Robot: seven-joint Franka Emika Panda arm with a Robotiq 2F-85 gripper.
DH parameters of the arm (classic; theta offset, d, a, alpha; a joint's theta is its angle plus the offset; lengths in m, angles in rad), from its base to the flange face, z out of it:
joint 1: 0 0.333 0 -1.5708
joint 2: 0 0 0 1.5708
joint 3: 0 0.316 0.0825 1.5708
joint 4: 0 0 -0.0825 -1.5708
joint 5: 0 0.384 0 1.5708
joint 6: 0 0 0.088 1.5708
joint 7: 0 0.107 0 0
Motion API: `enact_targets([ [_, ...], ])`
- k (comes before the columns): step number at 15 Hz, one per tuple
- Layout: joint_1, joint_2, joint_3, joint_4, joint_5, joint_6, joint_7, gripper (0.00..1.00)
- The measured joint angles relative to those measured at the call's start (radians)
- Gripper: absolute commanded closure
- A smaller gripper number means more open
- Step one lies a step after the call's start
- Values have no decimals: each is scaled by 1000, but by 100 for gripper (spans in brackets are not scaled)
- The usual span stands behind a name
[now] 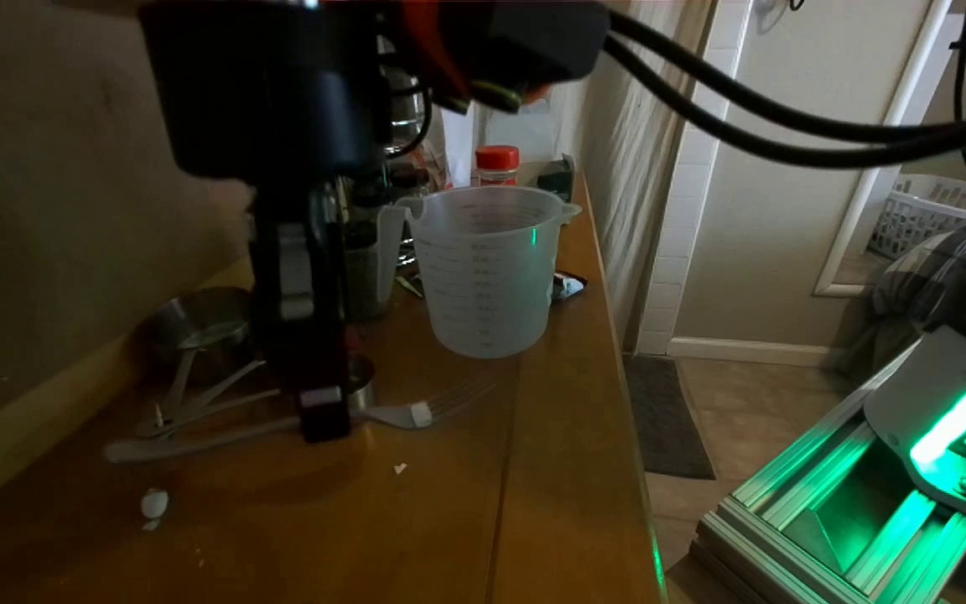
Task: Pick up the fork, then put it in the jug
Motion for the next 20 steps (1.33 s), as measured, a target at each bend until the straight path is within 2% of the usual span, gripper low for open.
enact_targets([
  [4, 9, -172, 2, -15, 0, 33, 100, 98],
  [5, 13, -218, 2, -21, -6, 33, 133, 93],
  [6, 15, -265, 5, -28, -27, 29, 173, 93],
  [7, 15, -304, 8, -36, -46, 24, 205, 98],
  [11, 17, -346, -1, -53, -38, 45, 242, 98],
  [17, 27, -379, -168, -84, 68, 213, 240, 98],
  [19, 79, -399, -239, -126, 141, 274, 171, 98],
  [20, 132, -410, -289, -154, 201, 301, 105, 98],
])
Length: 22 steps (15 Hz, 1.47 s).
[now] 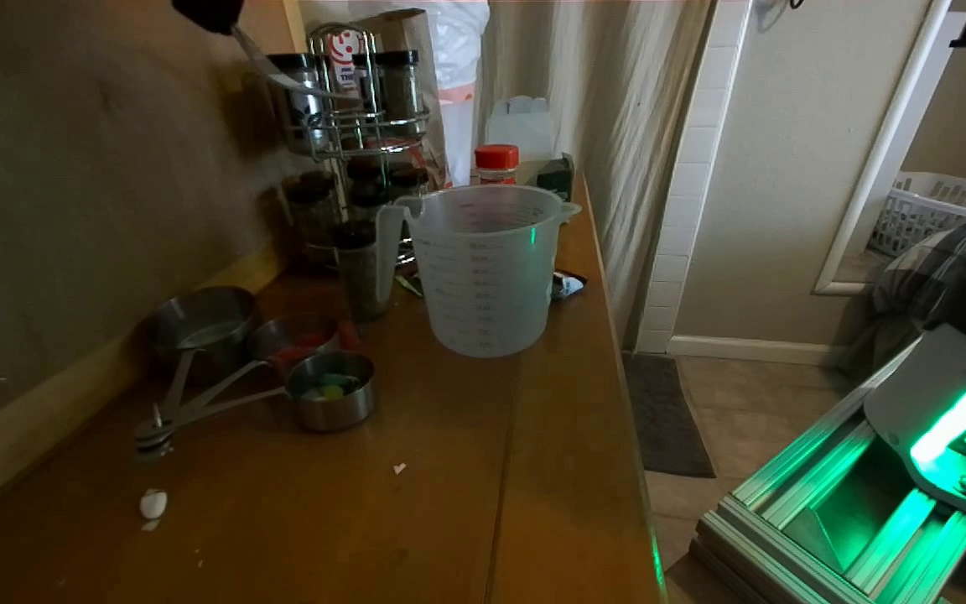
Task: Pick up the fork, then put it in the jug
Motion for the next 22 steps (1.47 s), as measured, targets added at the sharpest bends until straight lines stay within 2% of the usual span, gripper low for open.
enact_targets([
  [3, 220, -61, -191, -100, 165, 57, -222, 98],
  [4, 271, -97, -240, -138, 200, 70, -274, 98],
  [5, 293, -139, -271, -180, 214, 77, -302, 98],
  [6, 281, -168, -275, -201, 214, 77, -306, 93],
  [8, 241, -186, -262, -198, 214, 66, -308, 93],
  [9, 235, -184, -258, -196, 214, 66, -308, 98],
  [13, 232, -170, -267, -195, 196, 93, -294, 98],
  [18, 210, -137, -350, -195, 217, 173, -313, 98],
  [22, 191, -101, -395, -195, 218, 170, -340, 98],
])
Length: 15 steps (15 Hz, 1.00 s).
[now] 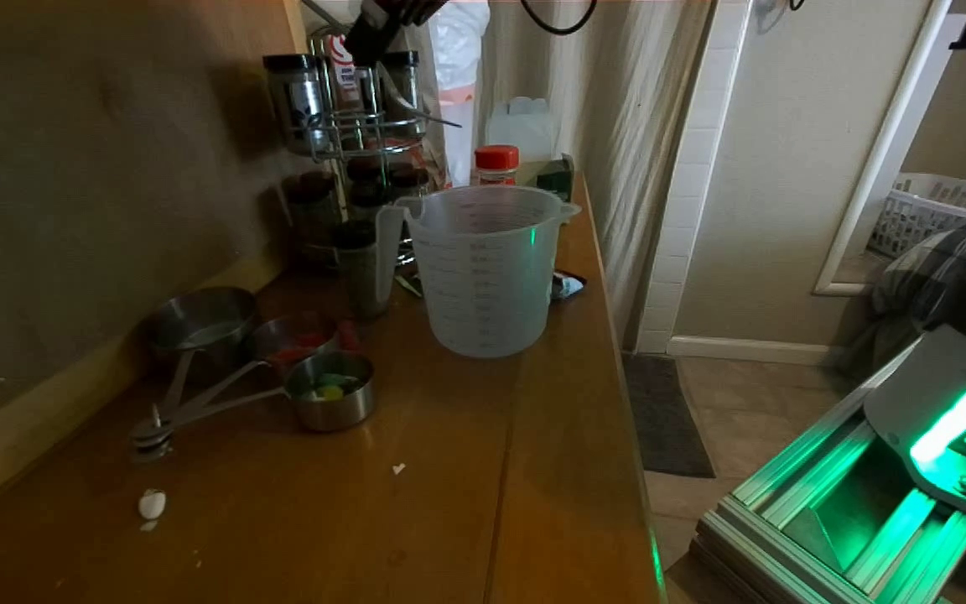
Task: Pick up the fork, then put it in the jug
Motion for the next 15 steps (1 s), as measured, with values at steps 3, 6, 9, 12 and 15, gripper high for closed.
enact_targets([
  [3, -12, 39, -12, 0, 1, -10, -18, 98],
  [6, -12, 78, -23, 0, 10, -12, -43, 98],
  [9, -12, 107, -40, 0, 20, -40, -75, 98],
  [12, -13, 112, -68, 1, 30, -120, -126, 98],
  [15, -4, 90, -100, 14, 73, -216, -232, 98],
])
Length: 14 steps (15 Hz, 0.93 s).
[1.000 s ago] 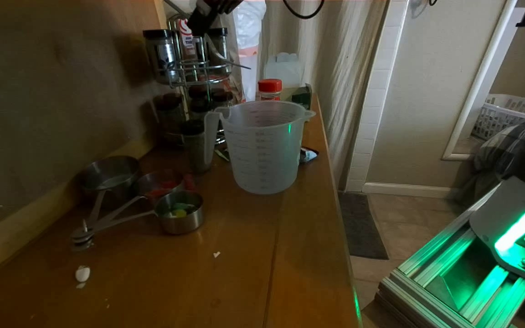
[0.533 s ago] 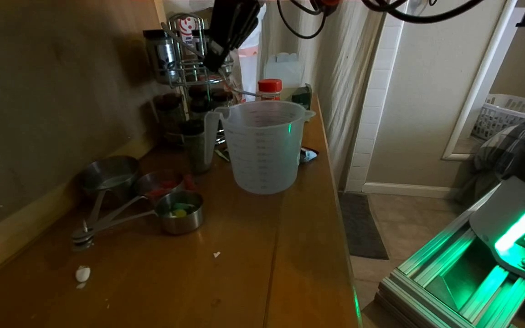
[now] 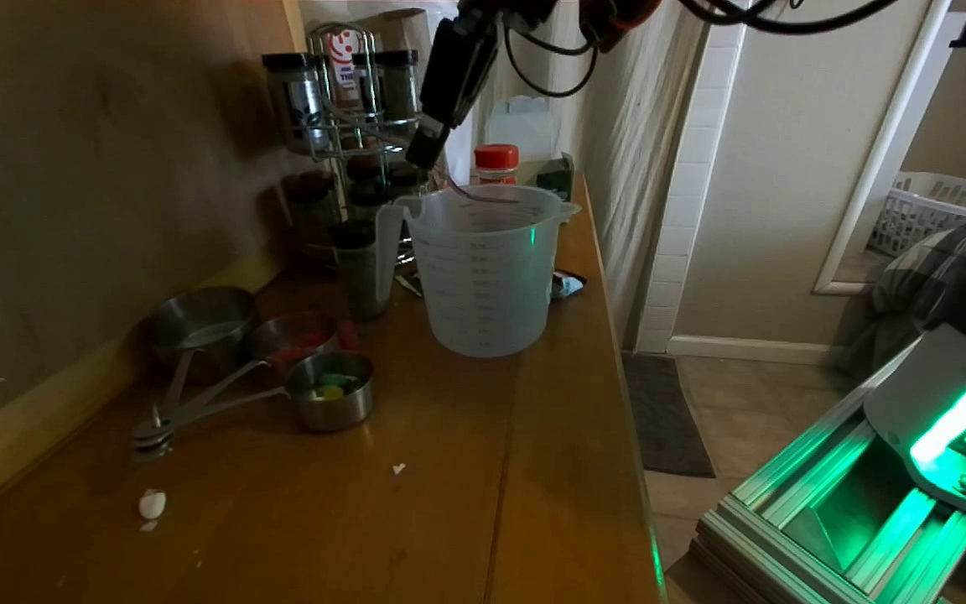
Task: Pick up the fork, then put it in the jug
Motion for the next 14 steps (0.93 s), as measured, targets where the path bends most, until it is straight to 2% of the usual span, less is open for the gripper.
enact_targets([
  [4, -3, -99, -33, 19, 35, -153, -139, 98],
  [8, -37, -184, -42, 24, 54, -300, -205, 98],
  [13, -88, -197, -32, 22, 94, -398, -252, 98],
  [14, -102, -192, -31, 20, 109, -409, -257, 93],
])
